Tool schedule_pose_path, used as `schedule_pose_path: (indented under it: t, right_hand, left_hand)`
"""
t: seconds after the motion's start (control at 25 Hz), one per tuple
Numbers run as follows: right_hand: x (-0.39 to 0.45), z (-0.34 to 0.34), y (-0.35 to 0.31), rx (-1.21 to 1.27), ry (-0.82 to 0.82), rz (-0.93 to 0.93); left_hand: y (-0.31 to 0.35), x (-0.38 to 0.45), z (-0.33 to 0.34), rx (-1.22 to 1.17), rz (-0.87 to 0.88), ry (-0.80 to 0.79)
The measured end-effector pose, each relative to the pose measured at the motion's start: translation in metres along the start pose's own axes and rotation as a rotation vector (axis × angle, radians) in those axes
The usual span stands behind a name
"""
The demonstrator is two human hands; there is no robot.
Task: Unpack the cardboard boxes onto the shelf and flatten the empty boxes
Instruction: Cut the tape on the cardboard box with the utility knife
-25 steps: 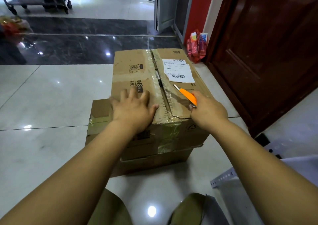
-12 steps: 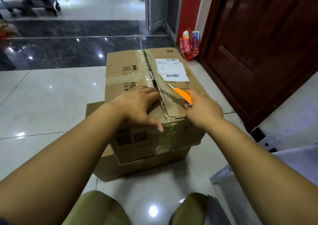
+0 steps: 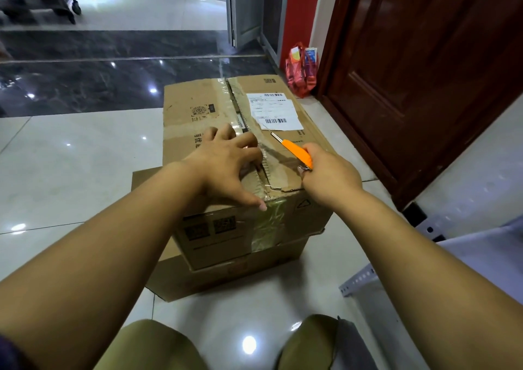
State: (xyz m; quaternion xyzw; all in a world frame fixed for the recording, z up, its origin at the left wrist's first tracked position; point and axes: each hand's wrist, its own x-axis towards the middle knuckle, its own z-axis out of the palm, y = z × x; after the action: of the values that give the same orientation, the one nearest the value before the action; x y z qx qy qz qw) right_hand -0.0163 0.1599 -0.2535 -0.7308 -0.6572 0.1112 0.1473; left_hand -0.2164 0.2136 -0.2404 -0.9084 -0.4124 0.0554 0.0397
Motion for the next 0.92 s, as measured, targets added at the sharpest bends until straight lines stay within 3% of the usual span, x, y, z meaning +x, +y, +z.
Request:
schedule_pose_path:
  t: [0.24,0.44,0.76,0.92]
  right_hand:
    - [-0.013,-0.007,0.004,0.272,0.055,0.053]
    - [-0.034,-0.008,0.009,0.330,0.096,0.069]
    - [-0.069,-0.016,0.010,0.473,-0.107,0.153]
    - [-0.082,-0.017,0.011,0.500,-0.264,0.140]
  left_hand:
    - [0.002,-0.005,0.006,-0.006,-0.008,0.058]
    - [0.008,-0.006,0.006,-0.071,0.054,0.078]
    - [0.009,-0.009,0.015,-0.396,0.071,0.077]
    - [0.008,-0.003,0.016,-0.603,-0.009,0.065]
